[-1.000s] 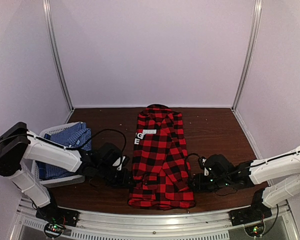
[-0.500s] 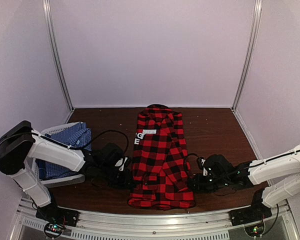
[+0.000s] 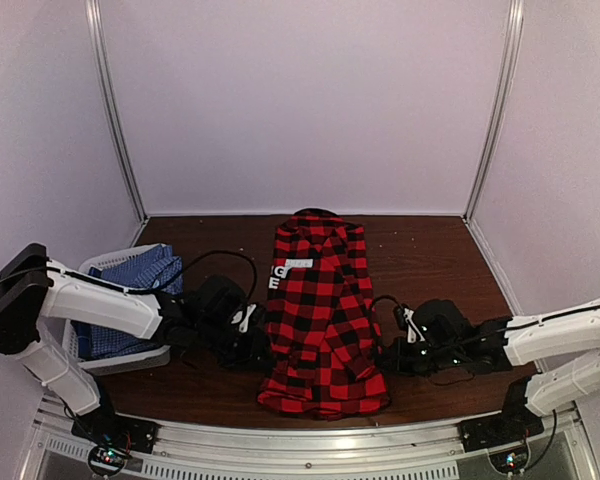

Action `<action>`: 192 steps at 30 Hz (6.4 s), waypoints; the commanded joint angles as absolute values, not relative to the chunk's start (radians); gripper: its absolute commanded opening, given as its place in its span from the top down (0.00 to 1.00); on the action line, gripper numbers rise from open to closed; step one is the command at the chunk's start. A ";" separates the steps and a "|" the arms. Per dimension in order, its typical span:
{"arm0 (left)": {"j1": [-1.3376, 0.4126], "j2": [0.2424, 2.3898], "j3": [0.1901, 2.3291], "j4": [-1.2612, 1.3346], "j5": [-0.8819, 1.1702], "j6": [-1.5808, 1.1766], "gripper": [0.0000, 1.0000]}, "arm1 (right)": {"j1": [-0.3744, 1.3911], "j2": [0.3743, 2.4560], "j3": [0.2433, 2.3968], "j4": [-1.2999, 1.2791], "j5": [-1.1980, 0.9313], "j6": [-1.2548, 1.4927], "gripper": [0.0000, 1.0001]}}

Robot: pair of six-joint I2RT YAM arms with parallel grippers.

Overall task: Fold and stack the long sleeve shirts
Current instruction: Pick up the rectangle-folded shirt from the center of the board, then fold the rectangle-folded shirt at the center of the board, then smooth out the 2/3-rectangle-folded shirt at the center of the board.

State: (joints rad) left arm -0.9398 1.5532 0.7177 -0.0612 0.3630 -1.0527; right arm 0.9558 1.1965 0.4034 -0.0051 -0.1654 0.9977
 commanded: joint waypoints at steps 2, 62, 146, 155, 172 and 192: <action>-0.923 1.505 0.745 -0.014 0.404 -1.087 1.00 | 0.922 1.136 0.464 -0.049 -0.156 0.978 1.00; -0.565 1.786 1.028 -0.084 0.443 -0.783 0.36 | 0.533 1.592 0.843 -0.093 -0.346 0.621 0.39; -0.481 2.055 1.495 -0.052 0.368 -0.780 0.51 | 0.474 1.730 1.196 -0.120 -0.287 0.598 0.55; -0.547 1.953 1.382 -0.037 0.393 -0.771 0.51 | 0.625 1.675 1.035 -0.046 -0.327 0.620 0.66; -0.660 2.027 1.356 0.046 0.445 -0.803 0.60 | 0.605 1.987 1.263 -0.051 -0.373 0.597 0.78; -0.684 2.018 1.274 0.064 0.452 -0.810 0.62 | 0.540 2.173 1.517 -0.080 -0.433 0.576 0.62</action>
State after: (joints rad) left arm -0.6781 2.0266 1.2930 0.0105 0.4351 -0.8097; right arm 0.5426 2.1838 1.5028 -0.0895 -0.4057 0.5667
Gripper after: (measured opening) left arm 0.383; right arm 0.362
